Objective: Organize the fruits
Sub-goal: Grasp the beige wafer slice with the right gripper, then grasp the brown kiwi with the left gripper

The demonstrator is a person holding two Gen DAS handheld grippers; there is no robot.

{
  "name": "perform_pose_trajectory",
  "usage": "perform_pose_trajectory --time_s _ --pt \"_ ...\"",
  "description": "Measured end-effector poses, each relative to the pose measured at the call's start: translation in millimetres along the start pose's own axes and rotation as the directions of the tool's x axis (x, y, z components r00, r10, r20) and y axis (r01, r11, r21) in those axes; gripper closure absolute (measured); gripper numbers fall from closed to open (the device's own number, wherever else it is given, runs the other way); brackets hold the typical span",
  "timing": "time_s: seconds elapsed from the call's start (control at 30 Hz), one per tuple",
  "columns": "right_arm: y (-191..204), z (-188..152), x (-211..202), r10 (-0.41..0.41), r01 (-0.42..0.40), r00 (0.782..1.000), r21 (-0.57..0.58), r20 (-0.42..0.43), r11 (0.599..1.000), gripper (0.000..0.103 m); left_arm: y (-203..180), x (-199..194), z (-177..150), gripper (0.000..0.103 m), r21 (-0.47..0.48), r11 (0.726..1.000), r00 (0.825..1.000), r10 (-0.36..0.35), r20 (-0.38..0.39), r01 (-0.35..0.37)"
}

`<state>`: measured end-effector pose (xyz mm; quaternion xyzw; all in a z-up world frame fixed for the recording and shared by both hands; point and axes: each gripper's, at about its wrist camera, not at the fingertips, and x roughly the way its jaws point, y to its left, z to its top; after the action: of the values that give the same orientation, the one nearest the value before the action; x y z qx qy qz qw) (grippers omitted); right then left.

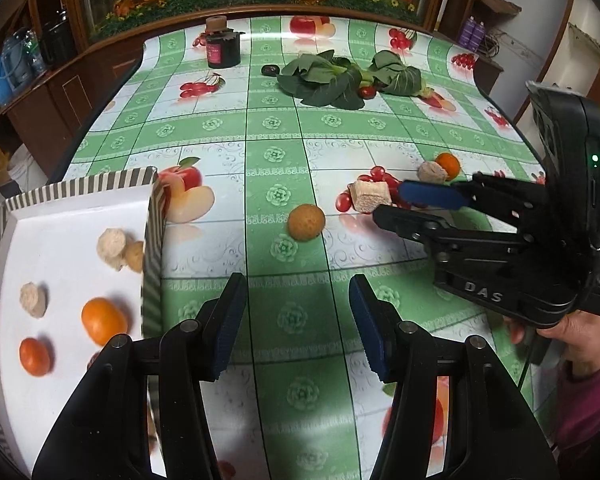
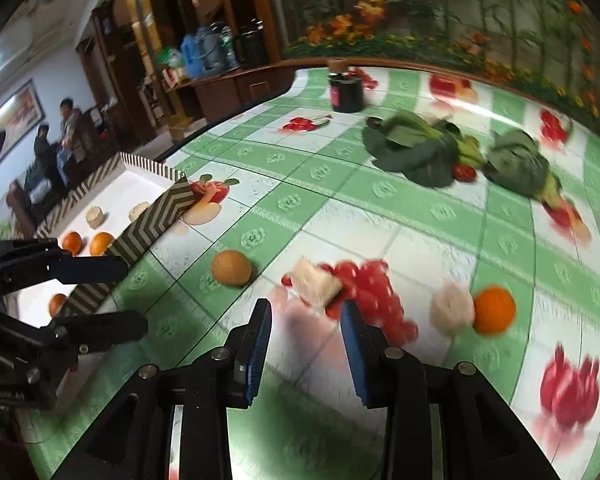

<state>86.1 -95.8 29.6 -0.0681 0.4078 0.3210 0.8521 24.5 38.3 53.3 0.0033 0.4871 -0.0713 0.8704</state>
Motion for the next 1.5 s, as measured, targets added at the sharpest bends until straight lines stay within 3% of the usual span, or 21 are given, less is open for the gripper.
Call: perform_pose_trajectory --time_s 0.17,0.27,0.33,0.77,0.8,0.83,0.87,0.9,1.1,1.5 --pt "-1.9 10.3 21.1 -0.035 0.033 0.999 -0.066 -0.035 0.997 0.068 -1.8 8.9 10.0 0.05 0.013 1.0 1.0 -0.002 -0.009 0.003" --pt "-3.8 10.2 27.8 0.015 -0.018 0.999 -0.076 -0.04 0.997 0.073 -4.3 15.7 16.7 0.05 0.025 1.0 1.0 -0.006 -0.018 0.007" --pt "-3.9 10.3 27.3 -0.006 0.003 0.999 -0.072 -0.035 0.997 0.074 -6.3 21.4 20.0 0.05 0.03 1.0 1.0 -0.007 -0.027 0.007" --pt "-32.1 -13.9 -0.6 0.028 -0.027 0.999 0.092 -0.015 0.995 0.074 -10.7 60.7 40.3 0.05 0.043 0.999 0.998 -0.016 -0.066 0.019" --pt "-32.6 -14.5 -1.1 0.032 -0.03 0.999 0.098 -0.014 0.995 0.074 -9.9 61.7 40.4 0.051 0.043 0.999 0.998 -0.027 -0.063 0.03" --pt "-32.6 -14.2 -1.5 0.033 -0.031 0.999 0.1 -0.015 0.994 0.074 -9.0 62.4 40.4 0.06 0.041 0.998 0.997 -0.041 -0.059 0.044" --pt "-32.0 -13.9 -1.6 0.032 -0.03 0.999 0.098 -0.016 0.995 0.074 -8.1 62.6 40.4 0.074 0.041 0.998 0.998 -0.042 -0.053 0.044" --pt "-31.6 -13.9 -1.6 0.031 -0.029 0.999 0.095 -0.017 0.995 0.074 -7.9 62.2 40.5 0.076 0.042 0.998 0.998 -0.038 -0.047 0.04" --pt "-25.1 -15.5 -5.6 0.019 -0.017 1.0 0.091 -0.018 0.996 0.074 -13.7 48.5 33.3 0.076 0.081 0.996 0.999 -0.032 -0.013 0.033" --pt "-1.4 -34.5 -21.0 0.047 -0.046 0.999 0.147 -0.002 0.988 0.074 -14.5 14.8 1.1 0.076 0.05 0.999 1.0 -0.008 0.022 0.007"
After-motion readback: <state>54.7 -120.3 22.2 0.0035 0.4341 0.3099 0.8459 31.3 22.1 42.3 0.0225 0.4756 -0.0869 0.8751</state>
